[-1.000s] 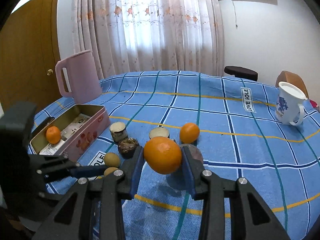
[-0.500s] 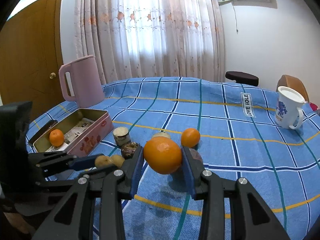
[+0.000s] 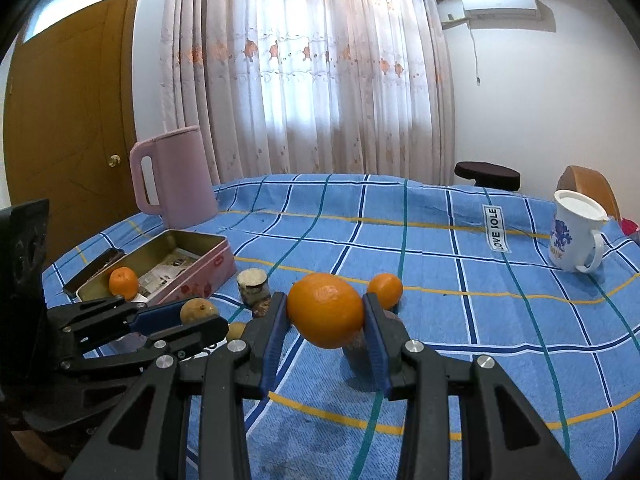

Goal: Organize fruits
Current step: 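Grasp a small orange with the right gripper while the left gripper grasps a tan round fruit, then carry the small orange and tan fruit over the tin box with both grippers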

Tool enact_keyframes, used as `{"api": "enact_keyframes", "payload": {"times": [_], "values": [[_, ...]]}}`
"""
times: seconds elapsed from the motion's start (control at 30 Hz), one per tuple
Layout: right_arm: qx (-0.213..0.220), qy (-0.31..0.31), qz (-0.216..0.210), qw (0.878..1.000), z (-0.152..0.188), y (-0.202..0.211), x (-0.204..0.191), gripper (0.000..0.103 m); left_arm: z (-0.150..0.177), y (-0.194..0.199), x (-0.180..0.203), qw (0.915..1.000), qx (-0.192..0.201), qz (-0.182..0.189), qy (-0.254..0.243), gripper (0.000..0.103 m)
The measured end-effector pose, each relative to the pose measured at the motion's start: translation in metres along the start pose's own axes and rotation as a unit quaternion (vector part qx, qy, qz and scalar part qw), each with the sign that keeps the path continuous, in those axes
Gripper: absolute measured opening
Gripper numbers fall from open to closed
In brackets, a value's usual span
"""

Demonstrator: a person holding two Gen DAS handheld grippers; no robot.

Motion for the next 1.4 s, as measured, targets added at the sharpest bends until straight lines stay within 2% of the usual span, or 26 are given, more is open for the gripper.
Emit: {"api": "enact_keyframes", "payload": {"times": [0.4, 0.83, 1.4], "values": [[0.018, 0.009, -0.003, 1.000, -0.004, 0.007, -0.003, 0.040, -0.007, 0.015, -0.002, 0.9996, 0.028, -0.006, 0.001, 0.028], [0.043, 0.022, 0.000, 0.999, -0.009, 0.016, -0.007, 0.040, -0.020, 0.031, -0.006, 0.9971, 0.069, -0.032, -0.007, 0.028], [0.061, 0.035, 0.008, 0.998, -0.010, 0.023, -0.011, 0.040, -0.027, 0.037, -0.019, 0.9940, 0.092, -0.059, -0.007, 0.028]]}}
Point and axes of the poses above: each gripper's, at about its wrist camera, not at the fingertips, and y roughly against the way its jaws point, x to its right, z to its underside, the point moved 10 cm from there along -y, roughly the way its jaws point, and after that the axes turned 11 degrees about -z, right-handed, at the moved point
